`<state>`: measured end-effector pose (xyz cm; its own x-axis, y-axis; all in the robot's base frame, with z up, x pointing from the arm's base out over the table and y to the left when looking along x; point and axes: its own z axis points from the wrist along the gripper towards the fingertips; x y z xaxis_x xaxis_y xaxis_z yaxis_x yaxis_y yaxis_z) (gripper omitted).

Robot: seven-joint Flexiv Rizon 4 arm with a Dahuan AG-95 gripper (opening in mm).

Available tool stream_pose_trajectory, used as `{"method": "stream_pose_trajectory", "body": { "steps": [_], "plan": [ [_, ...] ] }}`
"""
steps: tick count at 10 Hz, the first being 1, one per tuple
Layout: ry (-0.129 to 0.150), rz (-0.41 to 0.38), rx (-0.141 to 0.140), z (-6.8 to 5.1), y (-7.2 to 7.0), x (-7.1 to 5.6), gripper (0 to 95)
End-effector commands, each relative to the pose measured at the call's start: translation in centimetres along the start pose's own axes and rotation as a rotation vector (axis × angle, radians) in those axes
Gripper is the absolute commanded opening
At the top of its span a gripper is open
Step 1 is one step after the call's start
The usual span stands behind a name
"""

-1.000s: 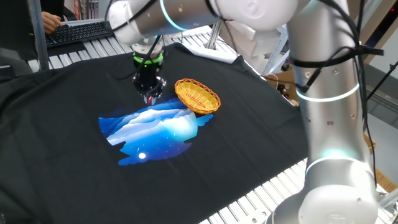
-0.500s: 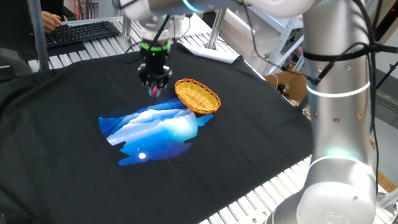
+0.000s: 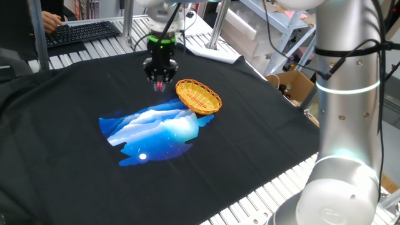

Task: Use a clamp

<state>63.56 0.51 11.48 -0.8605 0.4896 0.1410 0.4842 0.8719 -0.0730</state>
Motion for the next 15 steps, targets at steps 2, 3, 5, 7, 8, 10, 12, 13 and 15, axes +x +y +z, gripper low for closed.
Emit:
{"method": "stream_pose_trajectory", "body": {
  "steps": [2,3,5,7,8,10,12,13,15],
  "plan": [
    [0.021,-0.089,-0.012,-0.8,-1.0,-1.2,0.0],
    [0.022,-0.1,-0.015,-1.0,-1.2,-1.5,0.0],
    [0.025,-0.103,-0.024,-1.4,-1.6,-2.1,0.0],
    [0.028,-0.11,-0.03,-1.7,-2.2,-2.9,0.0],
    [0.037,-0.105,-0.047,-2.1,-2.7,-3.6,0.0],
    [0.032,-0.103,-0.046,-2.1,-2.8,-3.6,0.0],
    [0.041,-0.116,-0.054,-2.1,-2.8,-3.6,0.0],
    [0.06,-0.121,-0.044,-2.1,-2.8,-3.6,0.0],
    [0.109,-0.13,-0.025,-2.1,-2.8,-3.6,0.0]
  ]
}}
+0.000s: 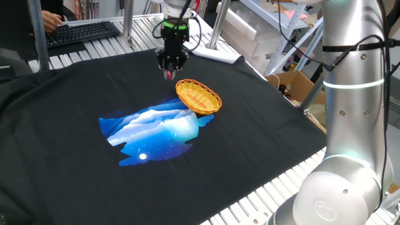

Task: Use a clamp

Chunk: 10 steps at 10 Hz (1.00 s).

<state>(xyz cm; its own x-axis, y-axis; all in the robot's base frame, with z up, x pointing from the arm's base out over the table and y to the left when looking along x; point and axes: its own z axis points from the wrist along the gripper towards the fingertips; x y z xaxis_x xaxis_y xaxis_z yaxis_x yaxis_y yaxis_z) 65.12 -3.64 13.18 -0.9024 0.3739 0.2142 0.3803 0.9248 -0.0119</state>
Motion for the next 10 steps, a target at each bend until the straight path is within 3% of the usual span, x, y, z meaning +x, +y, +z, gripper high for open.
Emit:
{"method": "stream_pose_trajectory", "body": {
  "steps": [1,4,10],
  "plan": [
    [0.041,-0.009,0.001,-0.18,0.17,-0.49,0.0],
    [0.037,0.0,-0.001,-0.18,0.17,-0.49,0.0],
    [0.022,0.052,0.036,-0.18,0.17,-0.49,0.0]
  ]
}}
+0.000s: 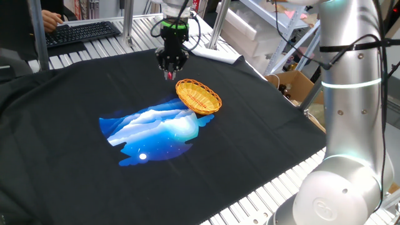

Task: Use a clamp

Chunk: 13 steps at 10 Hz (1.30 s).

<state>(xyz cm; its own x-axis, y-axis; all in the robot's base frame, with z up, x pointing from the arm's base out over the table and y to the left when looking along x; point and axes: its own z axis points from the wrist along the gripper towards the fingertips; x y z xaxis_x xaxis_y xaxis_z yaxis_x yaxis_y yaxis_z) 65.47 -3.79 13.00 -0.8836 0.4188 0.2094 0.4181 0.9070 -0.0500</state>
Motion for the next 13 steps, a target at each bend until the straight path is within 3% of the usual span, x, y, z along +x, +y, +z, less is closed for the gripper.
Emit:
{"method": "stream_pose_trajectory", "body": {
  "steps": [1,6,9,13],
  "plan": [
    [0.026,0.011,0.007,-0.27,0.17,-0.07,0.0],
    [0.035,0.036,0.011,-0.27,0.17,-0.07,0.0],
    [0.05,0.034,0.047,-0.27,0.17,-0.07,0.0],
    [0.061,0.011,0.042,-0.27,0.17,-0.07,0.0]
  ]
}}
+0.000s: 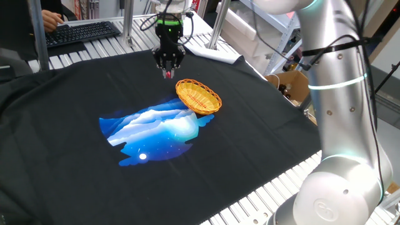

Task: Use a clamp

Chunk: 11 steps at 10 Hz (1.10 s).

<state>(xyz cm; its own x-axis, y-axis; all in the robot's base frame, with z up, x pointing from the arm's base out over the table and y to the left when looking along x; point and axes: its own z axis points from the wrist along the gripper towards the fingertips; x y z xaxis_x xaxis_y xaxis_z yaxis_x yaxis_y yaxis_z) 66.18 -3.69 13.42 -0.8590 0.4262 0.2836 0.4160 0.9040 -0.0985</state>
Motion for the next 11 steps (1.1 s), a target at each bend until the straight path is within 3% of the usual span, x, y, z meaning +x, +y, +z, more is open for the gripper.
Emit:
{"method": "stream_pose_trajectory", "body": {
  "steps": [1,6,8,11],
  "plan": [
    [-0.017,-0.004,-0.005,0.32,-0.18,0.41,0.0],
    [-0.014,-0.025,-0.003,0.32,-0.18,0.41,0.0],
    [-0.004,-0.034,-0.014,0.32,-0.18,0.41,0.0],
    [0.016,-0.057,-0.003,0.32,-0.18,0.41,0.0]
  ]
}}
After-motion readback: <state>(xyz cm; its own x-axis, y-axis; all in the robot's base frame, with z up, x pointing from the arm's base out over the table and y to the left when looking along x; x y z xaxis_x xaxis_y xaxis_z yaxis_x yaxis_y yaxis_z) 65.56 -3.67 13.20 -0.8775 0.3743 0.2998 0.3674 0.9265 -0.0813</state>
